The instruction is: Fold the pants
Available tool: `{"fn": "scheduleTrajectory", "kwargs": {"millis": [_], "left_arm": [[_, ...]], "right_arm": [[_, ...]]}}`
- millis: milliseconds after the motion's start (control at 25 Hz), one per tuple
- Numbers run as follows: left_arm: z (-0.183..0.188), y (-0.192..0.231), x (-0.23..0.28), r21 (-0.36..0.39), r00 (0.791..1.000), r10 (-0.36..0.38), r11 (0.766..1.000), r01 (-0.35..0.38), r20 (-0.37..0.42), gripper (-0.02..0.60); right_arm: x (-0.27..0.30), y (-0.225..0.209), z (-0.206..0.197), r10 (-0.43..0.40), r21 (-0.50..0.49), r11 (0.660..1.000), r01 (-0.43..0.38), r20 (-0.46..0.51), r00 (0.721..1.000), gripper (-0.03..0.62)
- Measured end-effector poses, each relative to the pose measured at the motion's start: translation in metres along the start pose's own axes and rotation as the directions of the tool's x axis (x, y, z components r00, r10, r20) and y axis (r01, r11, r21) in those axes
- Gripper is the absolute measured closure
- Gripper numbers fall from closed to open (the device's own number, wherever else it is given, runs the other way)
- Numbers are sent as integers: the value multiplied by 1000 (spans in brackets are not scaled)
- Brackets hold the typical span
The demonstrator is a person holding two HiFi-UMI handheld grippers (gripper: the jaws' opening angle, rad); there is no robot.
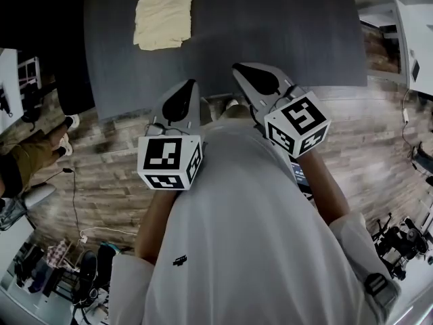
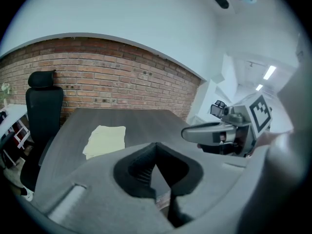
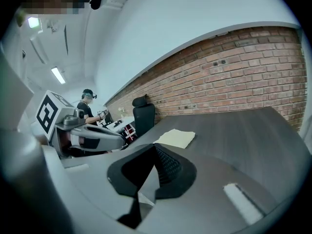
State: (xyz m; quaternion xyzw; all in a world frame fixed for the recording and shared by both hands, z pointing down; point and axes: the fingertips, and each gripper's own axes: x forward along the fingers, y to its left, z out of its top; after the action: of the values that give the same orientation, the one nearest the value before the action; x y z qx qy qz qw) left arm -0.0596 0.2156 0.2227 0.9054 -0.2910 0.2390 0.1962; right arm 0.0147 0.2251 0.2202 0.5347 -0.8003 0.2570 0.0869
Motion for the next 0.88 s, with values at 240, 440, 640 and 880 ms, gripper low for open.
{"fn": "scheduleTrajectory", "kwargs": {"millis": [240,440,640,880], "left_arm": [[-26,-31,-14,-29,1000,1,1000,0,4,577],[-33,-31,-24,-32,997,71,997,-70,36,578],[-43,-32,-30,-41,995,96,995,-95,32,578],[-56,-41,-33,-31,996,93,995,-93,2,578]], "right_arm": [[-34,24,-26,-53,-39,998,53,-2,999,588],[-37,36,-34,-79,-104,991,81,22,997,588],[-37,46,-39,-60,-126,990,64,32,998,588],[-42,63,-51,-51,-207,977,49,-3,999,592]]}}
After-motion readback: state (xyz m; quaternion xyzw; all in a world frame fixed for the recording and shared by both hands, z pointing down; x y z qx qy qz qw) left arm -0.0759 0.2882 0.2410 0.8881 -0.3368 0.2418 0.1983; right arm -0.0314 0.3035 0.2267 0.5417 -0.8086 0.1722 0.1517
